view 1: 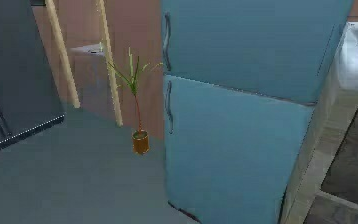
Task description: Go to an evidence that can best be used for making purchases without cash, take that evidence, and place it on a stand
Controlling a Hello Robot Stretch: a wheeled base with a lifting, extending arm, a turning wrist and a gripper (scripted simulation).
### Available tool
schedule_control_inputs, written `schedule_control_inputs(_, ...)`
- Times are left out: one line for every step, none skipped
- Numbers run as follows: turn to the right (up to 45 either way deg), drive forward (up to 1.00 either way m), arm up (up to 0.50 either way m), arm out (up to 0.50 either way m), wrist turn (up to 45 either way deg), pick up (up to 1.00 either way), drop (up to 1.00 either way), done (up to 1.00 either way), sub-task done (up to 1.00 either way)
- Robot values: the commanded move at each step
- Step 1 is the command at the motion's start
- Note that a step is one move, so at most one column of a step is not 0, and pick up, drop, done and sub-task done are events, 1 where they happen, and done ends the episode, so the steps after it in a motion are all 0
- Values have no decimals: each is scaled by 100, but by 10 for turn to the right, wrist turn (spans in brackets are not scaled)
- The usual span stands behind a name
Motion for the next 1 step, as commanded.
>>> schedule_control_inputs(-420, 0, 0, 0, 0, 0, 0, 0, 0)
